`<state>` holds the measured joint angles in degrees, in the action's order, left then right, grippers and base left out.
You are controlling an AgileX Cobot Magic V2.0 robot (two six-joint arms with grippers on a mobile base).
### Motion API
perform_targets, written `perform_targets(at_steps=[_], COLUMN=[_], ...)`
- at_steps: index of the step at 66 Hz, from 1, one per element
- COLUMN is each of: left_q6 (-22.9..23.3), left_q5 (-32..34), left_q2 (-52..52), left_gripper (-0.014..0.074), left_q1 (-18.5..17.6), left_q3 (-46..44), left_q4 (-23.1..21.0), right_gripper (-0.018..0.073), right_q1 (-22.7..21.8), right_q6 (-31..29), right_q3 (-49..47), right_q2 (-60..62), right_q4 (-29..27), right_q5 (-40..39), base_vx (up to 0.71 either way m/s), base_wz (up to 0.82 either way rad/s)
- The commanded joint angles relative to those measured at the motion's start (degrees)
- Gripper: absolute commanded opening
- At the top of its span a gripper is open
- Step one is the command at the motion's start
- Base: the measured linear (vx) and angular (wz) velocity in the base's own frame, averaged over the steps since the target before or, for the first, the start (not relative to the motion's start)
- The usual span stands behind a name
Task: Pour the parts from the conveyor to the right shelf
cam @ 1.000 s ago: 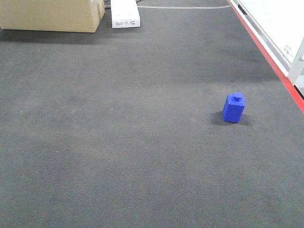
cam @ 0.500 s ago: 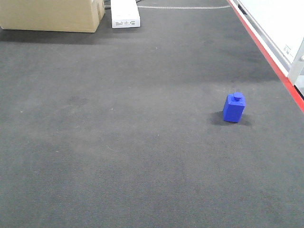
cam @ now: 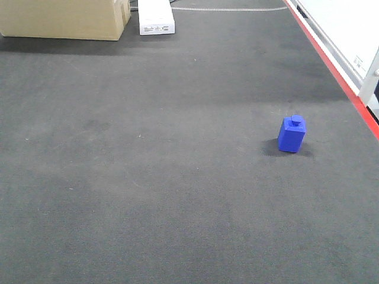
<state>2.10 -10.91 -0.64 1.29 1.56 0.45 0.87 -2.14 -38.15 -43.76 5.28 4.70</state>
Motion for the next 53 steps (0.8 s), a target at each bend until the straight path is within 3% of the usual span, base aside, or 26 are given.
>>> perform_targets(at_steps=[1, 17, 30, 53], left_q6=[0.5, 0.5, 0.5, 0.5], left_q5=[4.1, 4.1, 4.1, 4.1], left_q2=[-0.7, -0.7, -0.7, -0.7], left_gripper=[-0.0006, -0.0006, -0.0006, -0.0006], left_q1=[0.2, 0.2, 0.2, 0.2], left_q3=[-1.1, -1.1, -1.1, -1.1], left_q4=[-0.5, -0.5, -0.5, -0.5], right_gripper=[0.0659, 0.0588, 0.0588, 0.0588], right_q1=[-0.4, -0.4, -0.4, -0.4], right_q6=[1.1, 2.1, 2.1, 2.1], right_q3=[-2.7, -14.6, -27.0, -59.9], right_q2=[-0.1, -8.2, -20.2, -49.3], right_q4=[-1.0, -7.8, -7.8, -8.5], right_q5=[-3.1, 18.0, 28.6, 57.1], base_vx=[0.00, 0.00, 0.00, 0.00], base_wz=[0.00, 0.00, 0.00, 0.00])
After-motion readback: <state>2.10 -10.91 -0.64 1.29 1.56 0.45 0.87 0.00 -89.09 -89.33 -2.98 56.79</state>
